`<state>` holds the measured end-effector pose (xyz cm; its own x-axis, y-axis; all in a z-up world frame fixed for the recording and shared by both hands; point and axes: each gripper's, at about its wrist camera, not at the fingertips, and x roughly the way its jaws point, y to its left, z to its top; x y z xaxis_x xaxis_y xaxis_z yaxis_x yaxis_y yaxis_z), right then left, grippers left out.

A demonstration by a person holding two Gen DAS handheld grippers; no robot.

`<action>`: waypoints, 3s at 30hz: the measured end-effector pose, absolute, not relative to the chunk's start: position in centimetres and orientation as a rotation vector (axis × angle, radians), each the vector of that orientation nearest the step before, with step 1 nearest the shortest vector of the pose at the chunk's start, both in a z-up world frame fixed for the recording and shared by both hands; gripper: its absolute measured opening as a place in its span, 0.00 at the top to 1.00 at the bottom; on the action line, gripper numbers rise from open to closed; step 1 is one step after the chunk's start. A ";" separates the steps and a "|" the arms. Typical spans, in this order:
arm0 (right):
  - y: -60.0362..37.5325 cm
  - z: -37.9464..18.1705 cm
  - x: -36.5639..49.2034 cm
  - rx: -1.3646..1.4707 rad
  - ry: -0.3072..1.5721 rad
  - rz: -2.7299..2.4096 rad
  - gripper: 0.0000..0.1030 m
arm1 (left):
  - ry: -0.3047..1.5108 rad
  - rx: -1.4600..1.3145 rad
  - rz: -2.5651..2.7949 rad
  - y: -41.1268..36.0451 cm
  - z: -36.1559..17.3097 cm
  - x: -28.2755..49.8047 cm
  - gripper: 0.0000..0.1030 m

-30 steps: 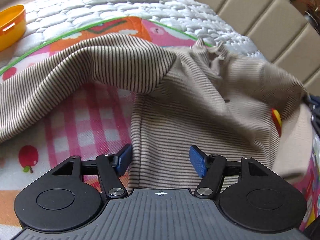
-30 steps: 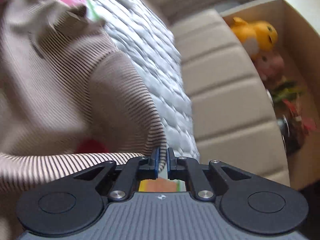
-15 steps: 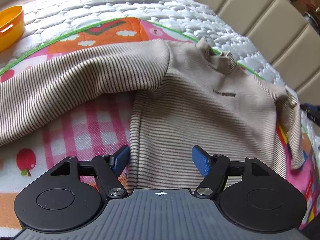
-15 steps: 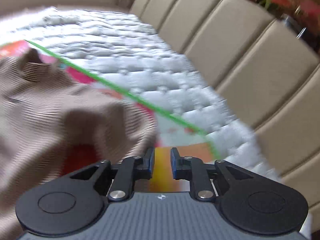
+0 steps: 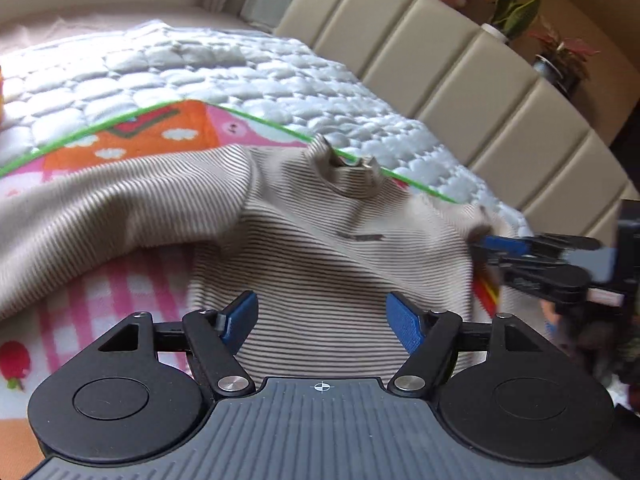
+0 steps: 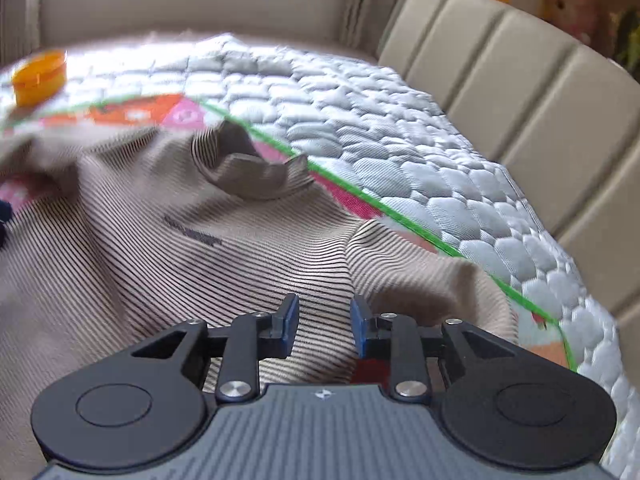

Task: Fold clothes

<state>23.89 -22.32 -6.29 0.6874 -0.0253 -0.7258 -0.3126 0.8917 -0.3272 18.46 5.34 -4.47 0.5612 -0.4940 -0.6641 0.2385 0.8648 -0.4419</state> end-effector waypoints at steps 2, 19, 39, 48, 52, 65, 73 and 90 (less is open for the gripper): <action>-22.9 -8.3 26.0 -0.518 0.838 0.077 0.74 | 0.916 -0.301 -0.424 5.2 -5.1 18.8 0.26; -12.3 -6.7 35.6 -0.095 0.782 0.406 0.65 | 1.001 -0.368 -0.434 5.4 -7.0 20.5 0.26; -23.1 -2.3 27.4 -0.021 0.846 0.364 0.57 | 1.082 -0.369 -0.442 6.7 -8.2 21.0 0.15; -34.6 -3.4 15.8 -0.255 0.998 0.202 0.53 | 1.077 -0.340 -0.419 5.9 -8.0 20.6 0.11; -36.6 -5.5 16.4 -0.071 1.056 0.114 0.53 | 1.064 -0.308 -0.415 5.4 -8.1 20.5 0.09; -28.4 5.1 20.9 -0.043 0.831 0.326 0.99 | 1.047 -0.249 -0.421 5.0 -8.0 19.9 0.07; -31.7 -0.7 18.7 -0.072 1.069 0.207 0.53 | 1.065 -0.333 -0.435 6.0 -8.1 20.5 0.04; -31.7 -6.0 18.8 0.181 1.062 0.037 0.89 | 1.051 -0.236 -0.433 4.7 -8.0 19.8 0.03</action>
<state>18.84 -31.66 -6.04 0.4881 0.1171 -0.8649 0.0569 0.9846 0.1654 19.84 4.66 -7.97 0.4230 -0.4529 -0.7848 0.2316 0.8914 -0.3896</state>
